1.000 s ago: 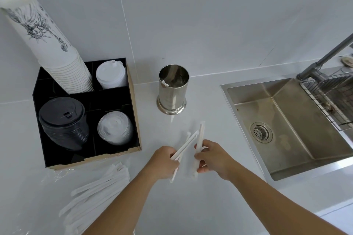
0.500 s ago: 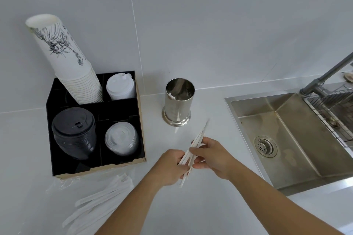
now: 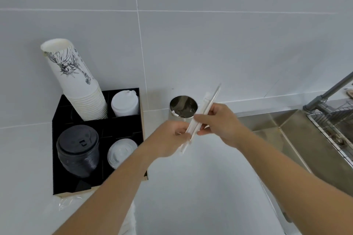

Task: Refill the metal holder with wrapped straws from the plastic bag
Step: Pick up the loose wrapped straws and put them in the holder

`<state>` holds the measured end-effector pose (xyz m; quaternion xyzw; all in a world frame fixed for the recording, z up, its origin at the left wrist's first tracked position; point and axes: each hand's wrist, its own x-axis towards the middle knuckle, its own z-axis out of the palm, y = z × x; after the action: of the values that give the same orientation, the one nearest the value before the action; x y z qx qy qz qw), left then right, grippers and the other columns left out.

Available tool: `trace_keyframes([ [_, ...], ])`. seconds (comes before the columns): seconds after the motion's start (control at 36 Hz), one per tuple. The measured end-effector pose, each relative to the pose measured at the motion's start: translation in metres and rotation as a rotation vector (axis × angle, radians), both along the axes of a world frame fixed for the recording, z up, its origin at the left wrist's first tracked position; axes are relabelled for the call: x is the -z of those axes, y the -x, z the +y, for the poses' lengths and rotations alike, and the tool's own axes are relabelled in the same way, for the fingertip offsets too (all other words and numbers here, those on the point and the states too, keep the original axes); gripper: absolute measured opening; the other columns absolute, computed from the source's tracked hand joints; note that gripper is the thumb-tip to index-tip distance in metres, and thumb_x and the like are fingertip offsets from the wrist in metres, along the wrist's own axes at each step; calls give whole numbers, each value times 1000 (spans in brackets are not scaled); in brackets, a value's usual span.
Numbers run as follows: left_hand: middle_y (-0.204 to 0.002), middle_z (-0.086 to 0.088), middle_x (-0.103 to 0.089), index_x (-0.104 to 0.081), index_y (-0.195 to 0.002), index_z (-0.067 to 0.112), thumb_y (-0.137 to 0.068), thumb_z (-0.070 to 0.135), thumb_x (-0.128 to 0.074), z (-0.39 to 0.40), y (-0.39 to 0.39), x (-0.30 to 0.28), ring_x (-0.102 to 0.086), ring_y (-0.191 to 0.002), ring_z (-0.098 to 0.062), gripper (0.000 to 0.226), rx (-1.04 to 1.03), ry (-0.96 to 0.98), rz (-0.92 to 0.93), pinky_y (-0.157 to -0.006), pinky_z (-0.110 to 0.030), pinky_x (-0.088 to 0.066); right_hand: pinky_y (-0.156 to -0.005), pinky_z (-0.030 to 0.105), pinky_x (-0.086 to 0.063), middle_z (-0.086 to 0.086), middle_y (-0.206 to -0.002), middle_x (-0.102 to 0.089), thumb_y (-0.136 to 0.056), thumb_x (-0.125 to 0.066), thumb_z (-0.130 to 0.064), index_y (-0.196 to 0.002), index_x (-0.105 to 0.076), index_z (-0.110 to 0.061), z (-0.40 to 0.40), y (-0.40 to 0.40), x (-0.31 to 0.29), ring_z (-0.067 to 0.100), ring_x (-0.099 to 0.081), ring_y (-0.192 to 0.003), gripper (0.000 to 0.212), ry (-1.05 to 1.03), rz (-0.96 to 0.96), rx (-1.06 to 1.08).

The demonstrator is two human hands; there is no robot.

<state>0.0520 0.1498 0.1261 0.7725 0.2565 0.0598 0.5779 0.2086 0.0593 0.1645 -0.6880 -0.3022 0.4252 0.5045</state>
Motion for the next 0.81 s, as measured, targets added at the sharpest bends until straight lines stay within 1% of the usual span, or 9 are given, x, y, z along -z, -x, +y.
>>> trace_keyframes([
  [0.08,-94,0,-75,-73,-95,29,-87,16,-58,17,-11,-16,-70,-91,-19,21,-11,-61,-14,-88,-47,-55,-58,26,-58,0,-62,-71,-85,-69,0,-81,-67,-6,15,-11,-20,13,-69,-58,7,-53,-66,-30],
  [0.17,-91,7,-75,-73,-90,32,-76,25,-58,33,-24,-32,-70,-89,-11,21,-42,-187,-23,-89,-41,-54,-58,25,-58,-2,-59,-70,-84,-69,1,-80,-67,-4,28,-19,-34,12,-70,-58,7,-100,-119,-41],
  [0.28,-86,8,-74,-73,-90,25,-83,14,-62,53,-38,-40,-70,-85,-12,17,-42,-238,-25,-85,-39,-55,-61,26,-59,4,-69,-74,-81,-70,-2,-83,-68,-2,42,-28,-43,15,-73,-64,3,-115,-234,-23],
  [0.39,-78,9,-71,-74,-91,19,-85,10,-63,66,-50,-36,-65,-69,-6,16,-48,-288,-28,-71,-29,-55,-71,40,-62,10,-79,-76,-79,-70,-11,-83,-70,-4,51,-34,-36,18,-74,-68,9,-35,-450,-18],
  [0.44,-81,8,-72,-74,-87,25,-86,11,-63,70,-54,-32,-67,-75,-8,18,-25,-314,-3,-73,-28,-55,-71,42,-61,8,-77,-75,-79,-70,-15,-81,-70,-5,52,-35,-30,17,-74,-68,11,9,-554,-23],
  [0.53,-70,16,-67,-67,-68,40,-87,12,-61,73,-57,-24,-65,-70,-9,34,6,-335,39,-68,-26,-52,-64,35,-57,10,-76,-73,-79,-71,-19,-77,-69,-6,54,-34,-18,23,-71,-72,13,65,-651,-21],
  [0.64,-88,9,-75,-74,-95,27,-88,18,-63,75,-58,-14,-70,-85,-9,17,8,-290,90,-83,-32,-57,-51,28,-45,12,-73,-70,-80,-69,-19,-78,-69,-8,53,-32,-2,19,-57,-58,11,86,-686,-80],
  [0.75,-96,5,-76,-74,-102,24,-86,15,-61,76,-57,-11,-70,-92,-12,23,19,-250,121,-89,-39,-56,-41,19,-34,0,-57,-57,-78,-68,-15,-78,-66,-7,52,-30,11,6,-40,-43,7,104,-653,-98],
  [0.81,-95,3,-76,-75,-100,23,-84,16,-60,77,-57,-11,-70,-93,-15,23,20,-248,143,-89,-42,-56,-41,17,-32,-4,-55,-55,-77,-67,-13,-77,-66,-9,52,-29,15,5,-41,-41,4,124,-616,-103],
])
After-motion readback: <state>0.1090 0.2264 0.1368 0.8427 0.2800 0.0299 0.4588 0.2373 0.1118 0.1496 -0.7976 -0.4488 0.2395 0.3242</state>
